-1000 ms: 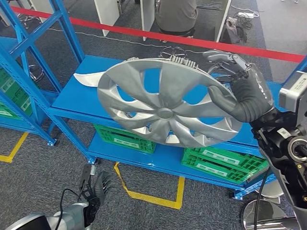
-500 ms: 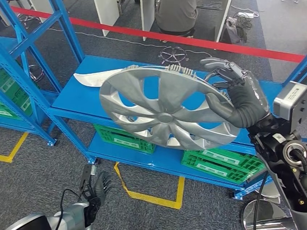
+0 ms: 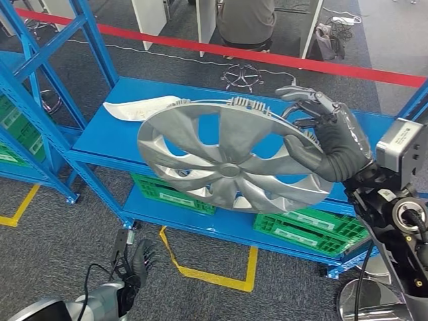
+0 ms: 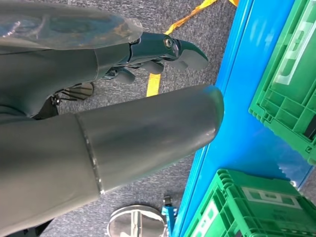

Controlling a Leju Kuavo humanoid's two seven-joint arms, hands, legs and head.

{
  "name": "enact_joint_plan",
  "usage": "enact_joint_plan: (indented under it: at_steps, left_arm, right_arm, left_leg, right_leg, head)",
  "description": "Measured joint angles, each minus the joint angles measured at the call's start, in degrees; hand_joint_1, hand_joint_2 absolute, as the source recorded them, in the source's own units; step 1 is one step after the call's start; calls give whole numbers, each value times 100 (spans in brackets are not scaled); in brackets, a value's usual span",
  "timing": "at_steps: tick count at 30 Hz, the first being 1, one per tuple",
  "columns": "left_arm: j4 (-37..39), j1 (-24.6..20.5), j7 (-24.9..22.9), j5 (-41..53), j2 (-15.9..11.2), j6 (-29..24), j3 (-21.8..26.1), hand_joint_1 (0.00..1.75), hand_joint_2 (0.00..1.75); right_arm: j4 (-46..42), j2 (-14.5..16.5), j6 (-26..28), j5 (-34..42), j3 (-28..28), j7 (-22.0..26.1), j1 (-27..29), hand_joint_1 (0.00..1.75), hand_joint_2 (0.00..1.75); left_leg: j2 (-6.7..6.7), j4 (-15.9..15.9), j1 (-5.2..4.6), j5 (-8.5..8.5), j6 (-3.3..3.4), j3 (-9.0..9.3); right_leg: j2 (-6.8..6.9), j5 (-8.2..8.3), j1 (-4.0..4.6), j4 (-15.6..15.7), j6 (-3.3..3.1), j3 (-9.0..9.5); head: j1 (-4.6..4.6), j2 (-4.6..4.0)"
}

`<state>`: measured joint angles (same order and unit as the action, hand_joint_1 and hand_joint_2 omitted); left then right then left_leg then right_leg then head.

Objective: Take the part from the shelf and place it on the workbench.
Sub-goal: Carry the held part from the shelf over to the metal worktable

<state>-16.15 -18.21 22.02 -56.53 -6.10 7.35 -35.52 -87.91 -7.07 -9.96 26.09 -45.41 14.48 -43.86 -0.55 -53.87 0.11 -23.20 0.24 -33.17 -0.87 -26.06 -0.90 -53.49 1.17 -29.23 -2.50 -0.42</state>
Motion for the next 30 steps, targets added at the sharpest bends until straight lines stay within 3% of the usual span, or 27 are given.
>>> enact_joint_plan:
  at_steps: [3,5,6,8,9,10,11,12,14,15,17,19,21,23,25,26,27,28,30]
  left_arm:
    - [0,-5,1,-5,-3,-2,0,0,0]
    - [0,-15,1,-8,-2,-7,0,0,0]
    - [0,-23,1,-9,-1,-8,0,0,0]
    - [0,-36,-1,-10,-1,-10,0,0,0]
    - [0,-37,-1,-10,-1,-10,0,0,0]
    - [0,-34,-2,-10,-1,-10,0,0,0]
    - [0,-31,-2,-10,-1,-10,0,0,0]
    - [0,-30,-3,-10,2,-10,0,0,0]
    - [0,-35,-3,-10,9,-10,0,0,0]
    - [0,-43,-4,-10,11,-10,0,0,0]
    - [0,-54,-8,-12,10,-10,0,0,0]
    - [0,-35,-15,-11,13,-10,0,0,0]
    - [0,-34,-20,-11,17,-9,0,0,0]
    - [0,-63,-21,-10,19,-8,0,0,0]
    - [0,-65,-21,-10,23,-8,0,0,0]
    - [0,-57,-21,-10,25,-8,0,0,0]
    - [0,-52,-21,-10,25,-8,0,0,0]
    - [0,-51,-21,-10,22,-8,0,0,0]
    - [0,-71,-21,-10,14,-8,0,0,0]
  right_arm:
    - [11,11,-30,-12,2,11,0,175,175]
    - [16,19,-40,-18,5,17,2,175,175]
    - [19,20,-43,-19,7,21,1,175,175]
    - [28,21,-48,-21,7,27,9,175,175]
    - [37,21,-52,-21,7,29,19,175,175]
    - [48,21,-57,-22,5,28,32,175,175]
    - [61,21,-63,-24,4,27,42,175,175]
    - [72,21,-67,-26,4,26,47,175,175]
    - [91,21,-68,-28,4,27,43,175,175]
    - [98,21,-68,-26,5,28,39,175,175]
    - [115,27,-67,-22,3,28,45,175,175]
    - [130,33,-67,-27,3,24,49,175,175]
    - [139,36,-61,-31,7,24,35,175,175]
    - [140,38,-50,-27,8,30,23,175,175]
    - [149,38,-48,-25,4,30,25,175,175]
    - [157,38,-50,-25,2,29,29,175,175]
    - [164,39,-51,-25,1,28,33,175,175]
    - [169,40,-52,-25,1,27,31,175,175]
    - [172,45,-53,-26,4,29,18,175,175]
  left_leg:
    - [-4,13,-6,-5,29,5]
    - [-14,78,28,10,63,66]
    - [-21,109,49,17,81,102]
    - [-52,126,62,15,98,132]
    - [-80,124,63,11,97,134]
    - [-120,121,68,4,89,139]
    - [-169,114,75,-7,74,149]
    - [-227,100,87,-24,49,163]
    - [-340,51,109,-74,-25,172]
    - [-394,11,114,-89,-68,143]
    - [-498,-33,138,-73,-156,48]
    - [-552,-48,169,-59,-231,-11]
    - [-326,-329,157,-198,-272,-162]
    - [-53,-1106,139,-516,-289,-582]
    - [0,-1805,132,-708,-277,-993]
    - [4,-1864,123,-657,-257,-1053]
    - [18,-1663,103,-499,-224,-975]
    - [67,-1272,70,-283,-180,-788]
    - [280,-426,-31,33,-81,-366]
  right_leg:
    - [5,-5,-19,12,33,7]
    - [22,-101,-19,-122,55,-54]
    - [28,-228,-18,-368,64,-170]
    - [38,-574,-24,-1217,75,-600]
    - [38,-694,-26,-1631,83,-830]
    - [38,-704,-30,-1862,87,-986]
    - [37,-594,-36,-1851,88,-1028]
    - [23,-371,-48,-1586,89,-948]
    - [-162,80,-99,-784,109,-639]
    - [-282,184,-123,-471,114,-502]
    - [-410,163,-115,-304,90,-411]
    - [-302,153,-85,-286,11,-392]
    - [-164,152,-73,-254,-78,-361]
    - [-15,140,-28,-243,-148,-348]
    - [131,125,27,-243,-187,-344]
    - [199,117,48,-243,-200,-340]
    - [265,110,66,-243,-211,-330]
    - [330,101,80,-243,-217,-317]
    - [442,76,109,-242,-210,-294]
  head:
    - [-1,0]
    - [8,0]
    - [19,0]
    - [39,0]
    - [41,0]
    - [40,0]
    - [40,0]
    - [41,0]
    - [46,0]
    - [49,0]
    - [42,0]
    - [22,0]
    - [-16,0]
    - [-61,0]
    - [-84,0]
    - [-90,0]
    - [-98,0]
    - [-104,0]
    - [-113,0]
